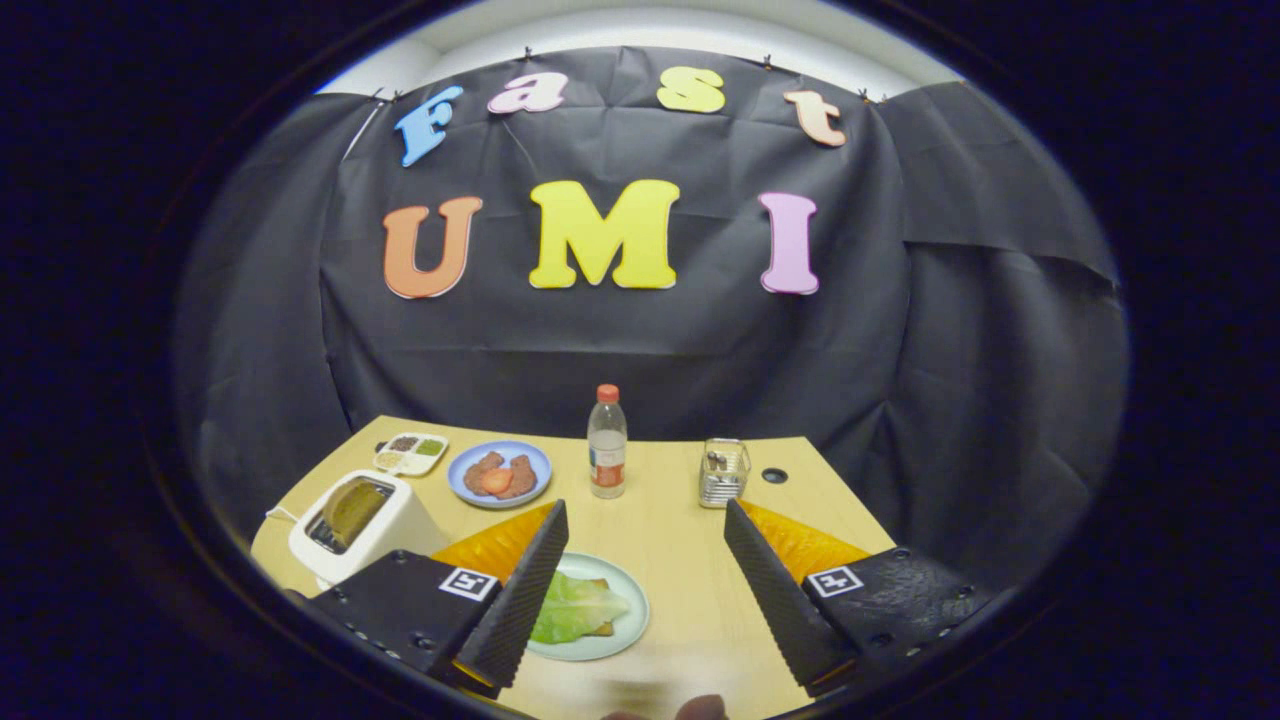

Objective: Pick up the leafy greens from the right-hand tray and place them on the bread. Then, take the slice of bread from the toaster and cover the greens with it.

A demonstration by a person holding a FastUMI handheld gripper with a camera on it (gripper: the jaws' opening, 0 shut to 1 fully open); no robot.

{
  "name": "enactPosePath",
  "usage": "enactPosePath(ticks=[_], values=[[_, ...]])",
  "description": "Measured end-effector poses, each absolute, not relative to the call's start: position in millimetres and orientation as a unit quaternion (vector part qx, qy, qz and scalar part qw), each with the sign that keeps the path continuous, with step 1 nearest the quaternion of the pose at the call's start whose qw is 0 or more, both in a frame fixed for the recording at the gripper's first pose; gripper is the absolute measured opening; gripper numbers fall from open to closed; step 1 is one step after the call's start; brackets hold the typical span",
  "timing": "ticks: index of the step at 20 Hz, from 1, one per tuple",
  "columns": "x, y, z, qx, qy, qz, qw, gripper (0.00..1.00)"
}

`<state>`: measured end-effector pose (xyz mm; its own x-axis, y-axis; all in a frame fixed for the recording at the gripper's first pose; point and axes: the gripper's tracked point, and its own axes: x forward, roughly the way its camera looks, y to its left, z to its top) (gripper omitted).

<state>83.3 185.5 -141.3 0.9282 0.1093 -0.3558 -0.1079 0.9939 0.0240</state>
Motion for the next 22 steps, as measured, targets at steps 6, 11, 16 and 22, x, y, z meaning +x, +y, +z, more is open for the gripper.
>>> enactPosePath(ticks=[6,11,16,22], values=[[60,297,-119,0.045,0.187,0.106,0.975,0.96],[54,379,-135,0.042,0.205,0.148,0.966,0.96],[62,425,-180,0.038,0.241,0.152,0.958,0.97],[65,457,-220,0.032,0.282,0.147,0.947,0.91]])
